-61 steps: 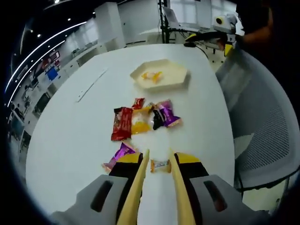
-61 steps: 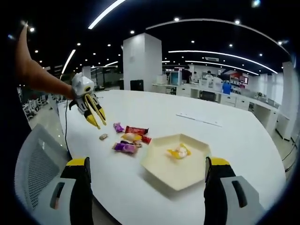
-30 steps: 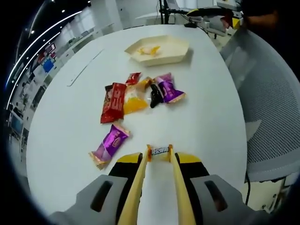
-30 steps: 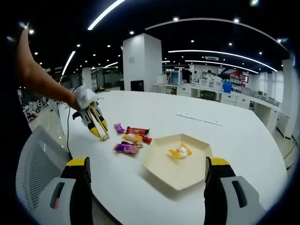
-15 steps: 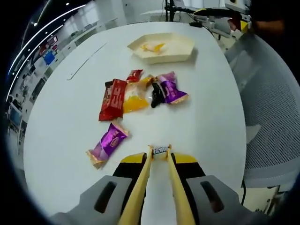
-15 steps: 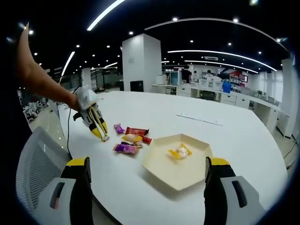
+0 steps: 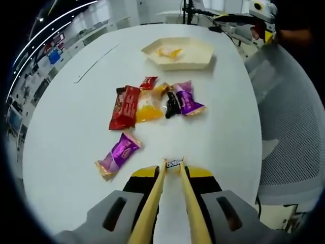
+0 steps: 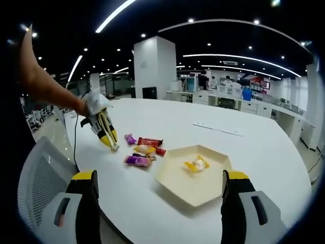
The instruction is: Place the target food into the container with the food tongs after gripping and lifting it, then release it inside without dropping or visibly crushing the food.
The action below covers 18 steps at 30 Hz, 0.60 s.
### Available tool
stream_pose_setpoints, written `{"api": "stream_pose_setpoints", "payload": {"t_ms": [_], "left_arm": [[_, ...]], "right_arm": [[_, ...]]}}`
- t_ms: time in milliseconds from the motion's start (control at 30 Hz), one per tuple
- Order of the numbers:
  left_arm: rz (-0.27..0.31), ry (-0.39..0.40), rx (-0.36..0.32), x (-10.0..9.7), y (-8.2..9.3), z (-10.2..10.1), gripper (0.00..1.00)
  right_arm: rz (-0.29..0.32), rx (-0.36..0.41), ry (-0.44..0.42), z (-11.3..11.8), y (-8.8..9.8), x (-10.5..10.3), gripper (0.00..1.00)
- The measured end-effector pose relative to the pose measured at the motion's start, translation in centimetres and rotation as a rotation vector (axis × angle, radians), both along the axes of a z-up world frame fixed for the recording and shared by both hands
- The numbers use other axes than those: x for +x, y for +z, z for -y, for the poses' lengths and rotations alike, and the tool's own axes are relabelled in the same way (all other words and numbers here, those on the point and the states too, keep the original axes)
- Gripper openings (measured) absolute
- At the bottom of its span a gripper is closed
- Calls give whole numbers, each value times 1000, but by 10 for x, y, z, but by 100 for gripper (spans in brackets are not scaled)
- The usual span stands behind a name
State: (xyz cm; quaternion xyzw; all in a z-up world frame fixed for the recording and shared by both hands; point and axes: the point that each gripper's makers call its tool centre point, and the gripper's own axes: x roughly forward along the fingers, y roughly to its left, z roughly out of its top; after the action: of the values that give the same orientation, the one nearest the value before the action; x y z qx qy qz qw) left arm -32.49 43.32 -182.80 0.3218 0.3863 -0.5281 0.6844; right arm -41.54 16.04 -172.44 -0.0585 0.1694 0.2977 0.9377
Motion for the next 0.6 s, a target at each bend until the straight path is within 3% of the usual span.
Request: {"api": "stream_pose_setpoints", "payload": {"t_ms": [233, 300, 600], "left_arm": [[-16, 35, 8, 14, 20, 2, 15], [-31, 41, -24, 18, 29, 6, 15], [21, 12, -17, 42, 69, 13, 15]], "right_arm": [[4, 1, 4, -1, 1, 0, 100], [1, 5, 6, -1, 0, -1, 100], [11, 5, 0, 0, 2, 0, 100]]}}
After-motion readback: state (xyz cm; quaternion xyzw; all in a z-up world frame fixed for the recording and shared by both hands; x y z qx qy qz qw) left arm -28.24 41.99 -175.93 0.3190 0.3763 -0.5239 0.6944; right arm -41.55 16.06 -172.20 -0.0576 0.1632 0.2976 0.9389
